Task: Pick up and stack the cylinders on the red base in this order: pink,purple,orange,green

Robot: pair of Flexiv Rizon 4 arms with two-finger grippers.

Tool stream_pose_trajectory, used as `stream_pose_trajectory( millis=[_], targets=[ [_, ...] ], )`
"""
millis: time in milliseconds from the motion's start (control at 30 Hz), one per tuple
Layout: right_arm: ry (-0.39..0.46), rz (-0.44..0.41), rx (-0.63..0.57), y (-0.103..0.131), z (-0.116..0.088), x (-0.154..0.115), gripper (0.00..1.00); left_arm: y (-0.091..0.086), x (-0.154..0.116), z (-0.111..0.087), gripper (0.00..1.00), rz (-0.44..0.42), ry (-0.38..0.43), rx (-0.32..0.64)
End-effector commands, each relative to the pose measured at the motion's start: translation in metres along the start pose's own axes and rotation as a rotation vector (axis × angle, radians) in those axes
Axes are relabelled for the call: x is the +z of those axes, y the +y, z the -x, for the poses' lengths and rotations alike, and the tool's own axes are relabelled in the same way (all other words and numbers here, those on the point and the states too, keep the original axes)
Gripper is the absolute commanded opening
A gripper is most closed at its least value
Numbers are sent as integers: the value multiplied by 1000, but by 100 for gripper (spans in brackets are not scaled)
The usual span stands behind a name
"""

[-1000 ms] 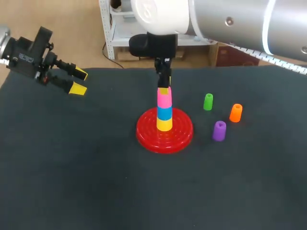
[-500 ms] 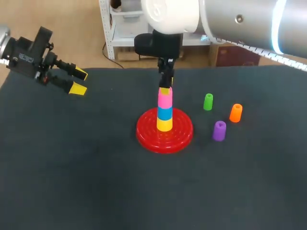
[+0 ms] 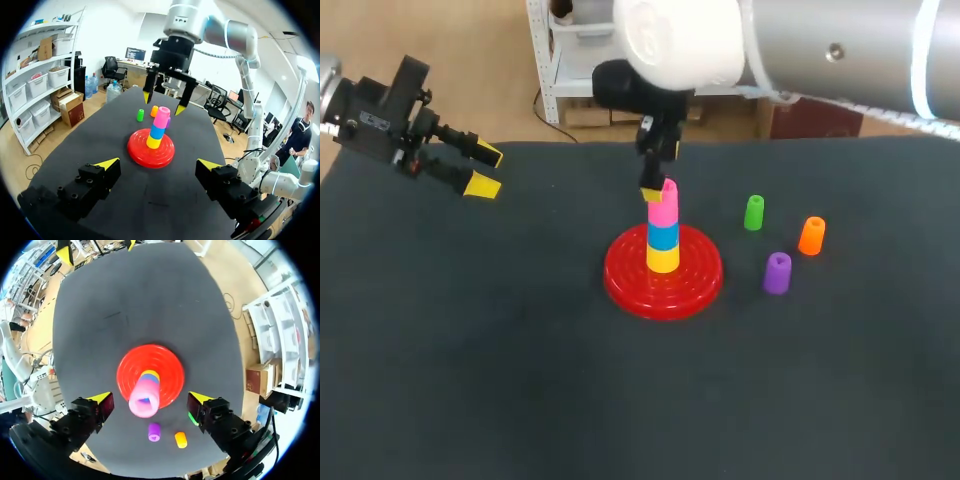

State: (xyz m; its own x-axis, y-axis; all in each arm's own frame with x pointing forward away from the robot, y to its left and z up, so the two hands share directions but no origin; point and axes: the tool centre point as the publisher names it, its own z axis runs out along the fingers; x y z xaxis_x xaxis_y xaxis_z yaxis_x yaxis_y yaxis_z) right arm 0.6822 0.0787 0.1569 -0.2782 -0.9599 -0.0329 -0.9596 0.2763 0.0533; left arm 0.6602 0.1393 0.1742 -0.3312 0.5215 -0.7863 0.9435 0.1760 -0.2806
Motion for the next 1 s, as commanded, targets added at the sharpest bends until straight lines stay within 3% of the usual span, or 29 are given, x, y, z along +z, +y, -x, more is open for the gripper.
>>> stream_pose_trajectory(
  millis=[33,100,233,500,933,1000],
  targets=[
    [-73,-68,35,11,-29,-20,100,2,0,-1,100,-5,0,2],
    [-110,-72,80,10,-41,-28,100,2,0,-1,100,-5,0,2],
    [-84,-83,153,11,-67,-28,100,2,0,-1,100,-5,0,2],
    [-44,-55,274,21,-118,17,100,2,0,-1,100,-5,0,2],
    [25,-37,464,27,-156,78,100,2,0,-1,100,-5,0,2],
    [3,-35,490,26,-160,83,100,2,0,-1,100,-5,0,2]
  ],
)
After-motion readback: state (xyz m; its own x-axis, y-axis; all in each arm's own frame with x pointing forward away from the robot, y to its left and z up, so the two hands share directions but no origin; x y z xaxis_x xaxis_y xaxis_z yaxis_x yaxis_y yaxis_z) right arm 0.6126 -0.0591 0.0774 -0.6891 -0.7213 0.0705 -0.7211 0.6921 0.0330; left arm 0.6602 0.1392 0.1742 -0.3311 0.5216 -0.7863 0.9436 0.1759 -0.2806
